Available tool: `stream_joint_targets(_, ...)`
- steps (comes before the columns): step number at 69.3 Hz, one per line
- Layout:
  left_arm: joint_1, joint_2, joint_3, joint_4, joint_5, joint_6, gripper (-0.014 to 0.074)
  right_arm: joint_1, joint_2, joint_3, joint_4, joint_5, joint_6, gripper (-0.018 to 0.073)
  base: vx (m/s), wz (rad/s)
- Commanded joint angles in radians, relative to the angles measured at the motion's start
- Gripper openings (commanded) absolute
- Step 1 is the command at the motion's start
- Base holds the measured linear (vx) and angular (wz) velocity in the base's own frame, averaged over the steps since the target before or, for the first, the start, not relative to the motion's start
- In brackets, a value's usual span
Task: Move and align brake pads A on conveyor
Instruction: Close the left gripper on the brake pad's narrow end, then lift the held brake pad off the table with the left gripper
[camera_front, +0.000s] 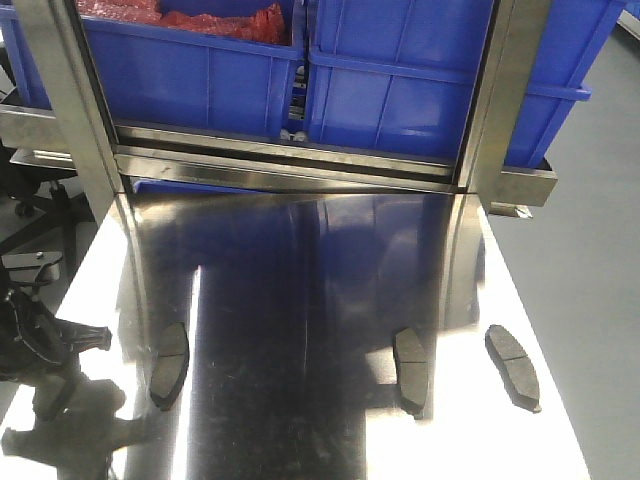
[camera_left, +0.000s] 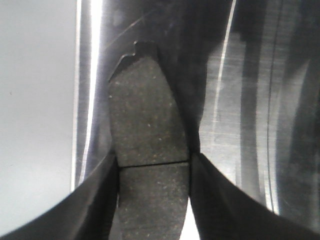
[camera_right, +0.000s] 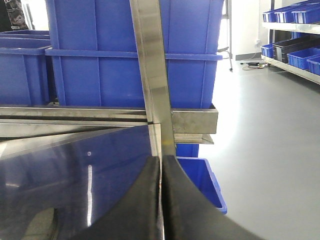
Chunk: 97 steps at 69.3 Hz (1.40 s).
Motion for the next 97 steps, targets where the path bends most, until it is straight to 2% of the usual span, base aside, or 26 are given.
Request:
stream_joint_targets(1,-0.002,-0.059,-0.023,-0.009,-0.029,0.000,0.0128,-0.005,-0.016,0.021,-0.002,-0.073,-0.006,-0.0003,0.00,0.00)
stream_joint_targets(28,-0.002,-0.213,-0.023,-0.009,-0.027,0.001,0.0129,-0.005,-0.016,0.021,-0.002,-0.073,-0.006,-0.0003,0.00,0.00)
stream_joint_targets(56,-0.002,-0.233,-0.023,-0.008,-0.028,0.019,0.0129,-0.005,-0.016,0.021,-0.002,-0.073,-0.006,-0.0003,0.00,0.00)
stream_joint_targets(74,-0.005,-0.275,-0.015,-0.008,-0.071,0.021,0.0129,-0.005,-0.016,0.021,-0.002,-0.073,-0.006,-0.0003,0.00,0.00)
stream_joint_targets(97,-0.005,-0.451,0.137,-0.008,-0.187,0.024,0.0129,-0.005,-0.016,0.021,-0.002,-0.073,-0.006,-0.0003,0.00,0.00)
